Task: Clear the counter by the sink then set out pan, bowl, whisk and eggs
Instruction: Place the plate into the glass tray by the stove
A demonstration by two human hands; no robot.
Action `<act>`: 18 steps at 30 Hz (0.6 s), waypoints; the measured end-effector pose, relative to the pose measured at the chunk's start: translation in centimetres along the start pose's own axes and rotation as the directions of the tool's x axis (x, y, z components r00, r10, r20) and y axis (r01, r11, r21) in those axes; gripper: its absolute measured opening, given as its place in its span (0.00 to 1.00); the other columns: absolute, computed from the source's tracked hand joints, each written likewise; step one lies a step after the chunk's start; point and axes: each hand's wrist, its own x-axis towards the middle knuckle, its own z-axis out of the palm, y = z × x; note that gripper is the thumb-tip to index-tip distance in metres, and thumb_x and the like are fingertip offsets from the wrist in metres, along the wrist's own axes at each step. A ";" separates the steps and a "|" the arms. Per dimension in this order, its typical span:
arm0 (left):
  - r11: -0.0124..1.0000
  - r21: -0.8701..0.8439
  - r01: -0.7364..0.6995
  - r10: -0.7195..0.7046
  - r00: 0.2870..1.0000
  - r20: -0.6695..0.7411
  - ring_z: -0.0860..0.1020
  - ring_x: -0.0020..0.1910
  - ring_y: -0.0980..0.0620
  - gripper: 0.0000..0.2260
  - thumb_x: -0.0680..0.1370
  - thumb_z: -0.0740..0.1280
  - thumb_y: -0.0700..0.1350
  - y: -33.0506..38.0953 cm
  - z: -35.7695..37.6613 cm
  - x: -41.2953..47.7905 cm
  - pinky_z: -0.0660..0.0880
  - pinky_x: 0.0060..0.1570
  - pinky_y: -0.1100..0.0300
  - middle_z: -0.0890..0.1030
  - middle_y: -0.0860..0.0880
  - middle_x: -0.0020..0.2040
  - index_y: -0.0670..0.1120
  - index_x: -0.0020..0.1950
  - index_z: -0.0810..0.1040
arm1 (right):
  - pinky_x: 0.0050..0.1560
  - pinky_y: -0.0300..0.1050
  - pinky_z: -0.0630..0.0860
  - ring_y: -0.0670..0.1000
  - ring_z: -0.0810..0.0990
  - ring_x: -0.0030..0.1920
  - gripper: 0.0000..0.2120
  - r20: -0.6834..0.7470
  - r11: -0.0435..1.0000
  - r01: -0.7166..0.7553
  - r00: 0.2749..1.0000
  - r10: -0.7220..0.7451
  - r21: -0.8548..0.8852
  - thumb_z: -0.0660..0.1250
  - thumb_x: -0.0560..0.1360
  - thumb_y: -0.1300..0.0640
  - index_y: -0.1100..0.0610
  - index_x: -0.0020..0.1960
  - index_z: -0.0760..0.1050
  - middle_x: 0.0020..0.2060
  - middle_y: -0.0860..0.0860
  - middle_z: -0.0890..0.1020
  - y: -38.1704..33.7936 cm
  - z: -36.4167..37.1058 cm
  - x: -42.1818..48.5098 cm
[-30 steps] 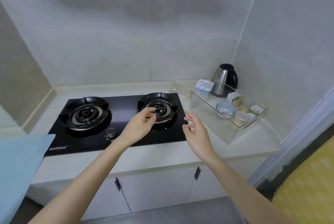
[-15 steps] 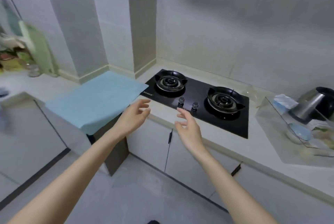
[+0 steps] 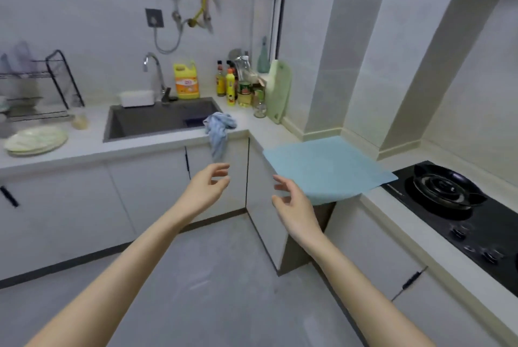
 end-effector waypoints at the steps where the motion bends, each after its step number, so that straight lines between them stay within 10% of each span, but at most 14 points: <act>1: 1.000 -0.008 0.025 -0.025 0.999 -0.040 0.74 0.58 0.53 0.16 0.81 0.60 0.45 -1.4 -2.5 -0.1 0.73 0.56 0.58 0.75 0.49 0.65 0.48 0.69 0.70 | 0.43 0.30 0.69 0.41 0.74 0.45 0.20 0.041 1.000 0.031 0.999 -0.031 -0.001 0.61 0.78 0.60 0.48 0.69 0.68 0.60 0.46 0.74 -1.2 2.4 1.0; 18: 0.958 -0.103 0.267 -0.285 0.859 -0.427 0.74 0.61 0.53 0.15 0.81 0.60 0.45 -22.5 -36.3 -0.2 0.73 0.62 0.51 0.75 0.52 0.61 0.51 0.68 0.70 | 0.36 0.29 0.72 0.42 0.75 0.42 0.20 0.409 0.975 0.200 0.885 -0.223 0.099 0.60 0.79 0.59 0.49 0.70 0.67 0.62 0.47 0.73 -18.9 40.2 13.0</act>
